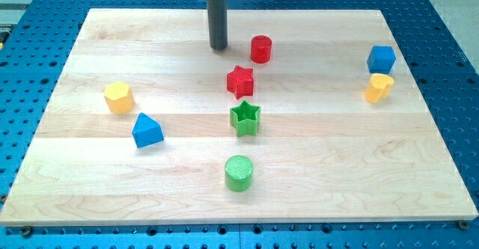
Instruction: Place the red circle to the top right of the red star
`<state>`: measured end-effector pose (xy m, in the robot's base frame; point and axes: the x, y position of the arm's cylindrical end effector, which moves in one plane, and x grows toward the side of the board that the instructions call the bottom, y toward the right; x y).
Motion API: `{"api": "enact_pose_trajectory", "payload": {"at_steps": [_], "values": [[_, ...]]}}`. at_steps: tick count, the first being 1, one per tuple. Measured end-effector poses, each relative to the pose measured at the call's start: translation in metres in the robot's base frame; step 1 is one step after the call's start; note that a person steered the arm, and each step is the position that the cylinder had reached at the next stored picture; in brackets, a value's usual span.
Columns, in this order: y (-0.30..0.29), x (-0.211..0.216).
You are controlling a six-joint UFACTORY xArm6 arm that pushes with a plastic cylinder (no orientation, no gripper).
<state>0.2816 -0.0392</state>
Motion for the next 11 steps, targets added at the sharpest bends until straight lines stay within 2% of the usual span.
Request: {"api": "enact_pose_trajectory", "payload": {"at_steps": [1, 2, 3, 4, 5, 6, 7, 8, 9, 11], "values": [[0.04, -0.014], [0.074, -0.004], [0.084, 0.002], [0.035, 0.041], [0.053, 0.034], [0.125, 0.015], [0.183, 0.037], [0.199, 0.064], [0.174, 0.044], [0.125, 0.043]]}}
